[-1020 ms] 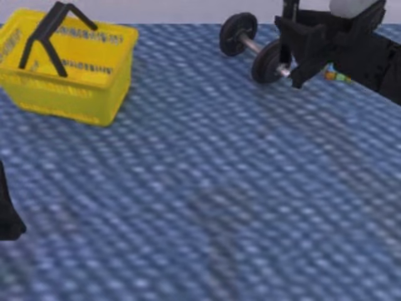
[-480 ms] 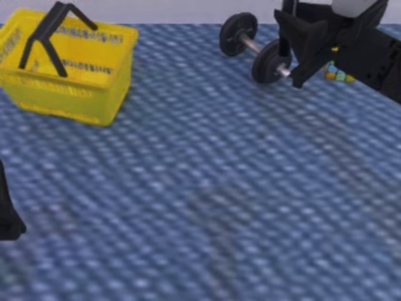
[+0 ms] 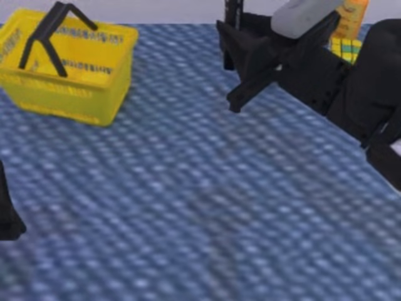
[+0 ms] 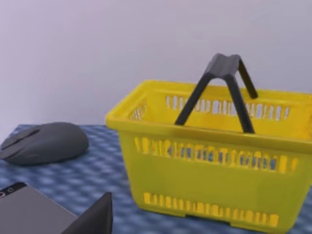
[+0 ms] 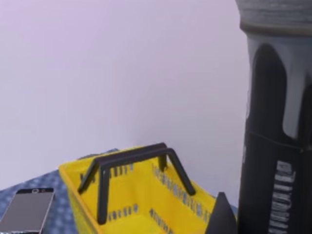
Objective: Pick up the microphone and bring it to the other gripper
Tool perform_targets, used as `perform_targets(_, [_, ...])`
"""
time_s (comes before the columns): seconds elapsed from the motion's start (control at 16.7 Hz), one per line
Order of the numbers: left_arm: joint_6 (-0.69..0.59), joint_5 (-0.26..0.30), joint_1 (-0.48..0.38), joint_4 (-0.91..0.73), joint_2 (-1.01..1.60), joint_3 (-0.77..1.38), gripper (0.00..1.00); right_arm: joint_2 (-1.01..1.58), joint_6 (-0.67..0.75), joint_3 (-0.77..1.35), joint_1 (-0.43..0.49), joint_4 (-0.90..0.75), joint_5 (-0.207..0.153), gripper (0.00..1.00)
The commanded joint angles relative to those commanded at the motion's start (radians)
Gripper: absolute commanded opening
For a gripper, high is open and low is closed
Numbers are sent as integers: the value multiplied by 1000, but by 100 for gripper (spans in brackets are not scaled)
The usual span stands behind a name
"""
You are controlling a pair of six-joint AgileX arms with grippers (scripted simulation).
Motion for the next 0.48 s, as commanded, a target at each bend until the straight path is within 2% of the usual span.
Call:
perform_targets(0.12, [0, 0, 0, 0, 0, 0, 100, -14, 1, -4, 33, 0, 33, 0])
perform_targets(0.48, [0, 0, 0, 0, 0, 0, 100, -13, 2, -2, 33, 0, 33, 0])
